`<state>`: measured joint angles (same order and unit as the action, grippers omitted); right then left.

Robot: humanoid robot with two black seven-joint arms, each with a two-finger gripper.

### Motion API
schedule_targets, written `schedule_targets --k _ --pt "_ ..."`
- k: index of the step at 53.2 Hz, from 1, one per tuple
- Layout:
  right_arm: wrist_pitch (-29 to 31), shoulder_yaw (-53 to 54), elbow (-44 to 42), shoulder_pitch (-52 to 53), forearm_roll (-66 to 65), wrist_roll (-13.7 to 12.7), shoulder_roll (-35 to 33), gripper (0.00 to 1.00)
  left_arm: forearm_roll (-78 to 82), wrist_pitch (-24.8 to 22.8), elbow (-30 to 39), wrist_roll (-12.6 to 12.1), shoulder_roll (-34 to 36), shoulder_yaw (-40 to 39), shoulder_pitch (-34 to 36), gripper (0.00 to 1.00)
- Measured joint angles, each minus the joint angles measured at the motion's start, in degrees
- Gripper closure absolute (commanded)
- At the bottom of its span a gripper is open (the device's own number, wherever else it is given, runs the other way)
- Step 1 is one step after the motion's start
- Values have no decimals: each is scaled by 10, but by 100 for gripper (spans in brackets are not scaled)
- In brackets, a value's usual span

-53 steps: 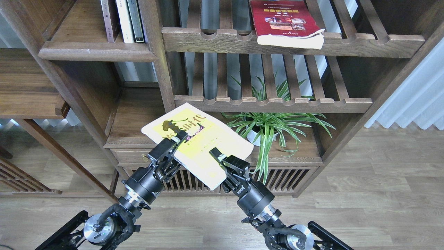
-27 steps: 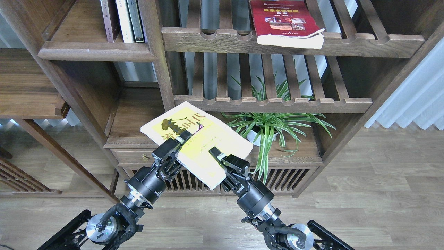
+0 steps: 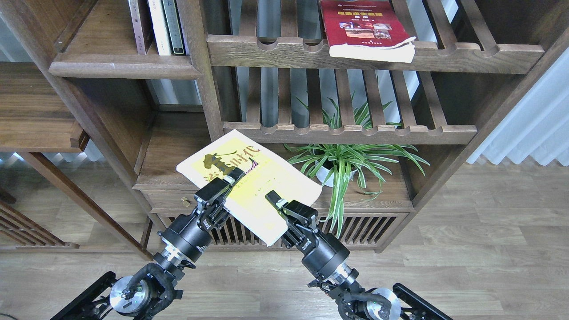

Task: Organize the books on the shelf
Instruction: 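Hold the yellow-green book between both grippers in front of the shelf, then grip the yellow-green book with the left gripper and release the right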

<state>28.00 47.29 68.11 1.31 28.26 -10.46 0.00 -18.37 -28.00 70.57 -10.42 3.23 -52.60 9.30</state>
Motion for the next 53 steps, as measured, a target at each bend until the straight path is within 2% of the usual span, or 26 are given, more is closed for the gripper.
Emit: schedule_targets --k 21,22,26,28,32,37,45,50,53 --pt "0 1 -1 -2 1 0 0 93 -1 0 0 0 -2 6 -3 93" --pt "0 1 -1 -2 1 0 0 84 -1 0 0 0 -2 6 -3 93" --pt "0 1 -2 -2 1 0 0 71 -1 0 0 0 -2 7 -2 93" --pt "0 1 -3 -2 1 0 0 67 -1 0 0 0 -2 7 -2 93" --pt "0 0 -4 0 0 0 0 54 -1 0 0 0 -2 7 -2 93" --pt "0 -5 -5 2 0 1 0 41 -1 0 0 0 -2 7 -3 93" --pt "0 -7 -5 2 0 1 0 28 -1 0 0 0 -1 7 -3 93" --pt "0 -4 -5 2 -1 1 0 27 0 0 0 0 1 3 -5 93" --pt "0 -2 -5 1 -1 1 0 29 1 0 0 0 2 2 -6 92"
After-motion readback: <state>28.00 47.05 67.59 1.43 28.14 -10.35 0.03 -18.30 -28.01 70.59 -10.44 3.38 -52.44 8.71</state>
